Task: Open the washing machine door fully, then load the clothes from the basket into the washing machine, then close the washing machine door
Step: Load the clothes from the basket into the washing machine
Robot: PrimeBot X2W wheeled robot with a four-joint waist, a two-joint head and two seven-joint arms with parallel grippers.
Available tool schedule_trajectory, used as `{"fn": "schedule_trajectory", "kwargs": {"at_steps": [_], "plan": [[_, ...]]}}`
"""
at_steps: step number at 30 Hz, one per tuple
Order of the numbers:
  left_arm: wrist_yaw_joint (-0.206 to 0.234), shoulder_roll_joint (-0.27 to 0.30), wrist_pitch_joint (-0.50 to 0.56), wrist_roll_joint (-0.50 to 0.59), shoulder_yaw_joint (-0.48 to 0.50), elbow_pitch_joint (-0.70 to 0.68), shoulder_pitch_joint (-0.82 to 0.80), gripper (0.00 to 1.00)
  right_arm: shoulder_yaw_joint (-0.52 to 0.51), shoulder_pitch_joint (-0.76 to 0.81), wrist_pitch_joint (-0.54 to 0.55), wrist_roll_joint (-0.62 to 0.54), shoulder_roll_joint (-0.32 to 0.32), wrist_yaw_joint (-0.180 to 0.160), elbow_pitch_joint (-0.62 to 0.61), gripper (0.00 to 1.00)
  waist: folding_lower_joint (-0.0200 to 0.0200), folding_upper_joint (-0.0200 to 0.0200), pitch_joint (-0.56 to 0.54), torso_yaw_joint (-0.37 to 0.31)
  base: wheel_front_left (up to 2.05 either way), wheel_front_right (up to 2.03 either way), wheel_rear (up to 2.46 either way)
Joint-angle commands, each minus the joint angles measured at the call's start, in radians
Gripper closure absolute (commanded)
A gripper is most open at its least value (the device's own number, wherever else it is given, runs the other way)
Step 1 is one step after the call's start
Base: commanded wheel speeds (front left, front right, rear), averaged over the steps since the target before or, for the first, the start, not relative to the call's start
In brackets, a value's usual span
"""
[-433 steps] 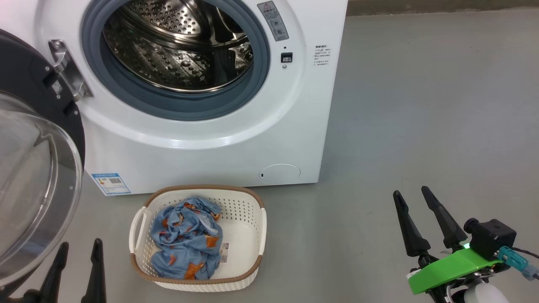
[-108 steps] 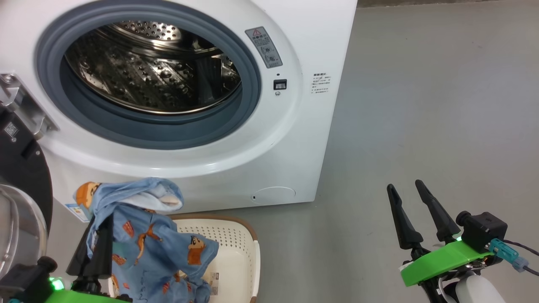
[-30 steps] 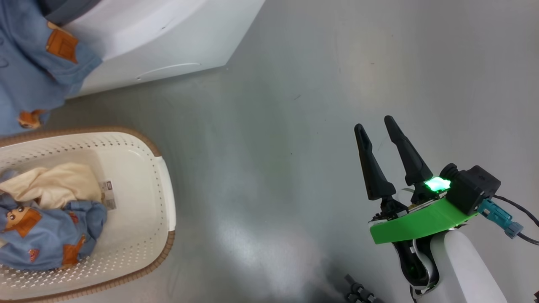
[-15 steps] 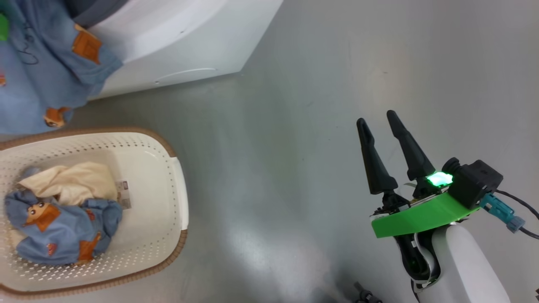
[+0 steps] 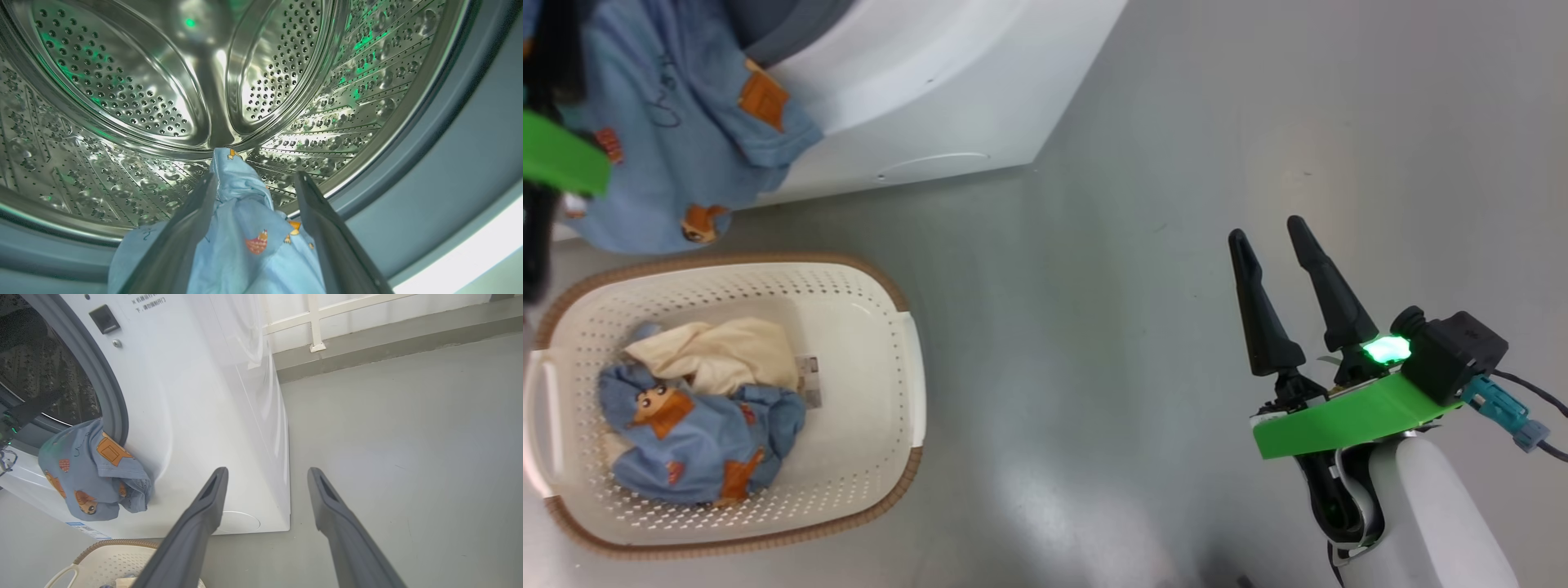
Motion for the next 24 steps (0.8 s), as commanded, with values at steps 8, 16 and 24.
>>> {"fn": "schedule_trajectory", "kwargs": {"at_steps": [8, 16, 24], "plan": [[0.032, 0.071, -0.005, 0.053, 0.16, -0.268, 0.236, 0.0, -0.01, 0.023, -0.005, -0.021, 0.002, 0.002, -0.028, 0.0, 0.0, 0.0, -0.014, 0.035, 0.0, 0.0, 0.0], [0.035, 0.057, -0.005, 0.077, 0.338, -0.483, 0.533, 0.0, -0.019, 0.019, -0.005, -0.026, 0.002, 0.002, -0.041, 0.0, 0.0, 0.0, -0.01, 0.044, 0.0, 0.0, 0.0], [0.028, 0.002, -0.005, 0.125, 0.475, -0.612, 0.717, 0.0, -0.033, 0.021, -0.005, -0.036, 0.002, 0.002, -0.057, 0.0, 0.0, 0.0, -0.01, 0.051, 0.0, 0.0, 0.0]]}}
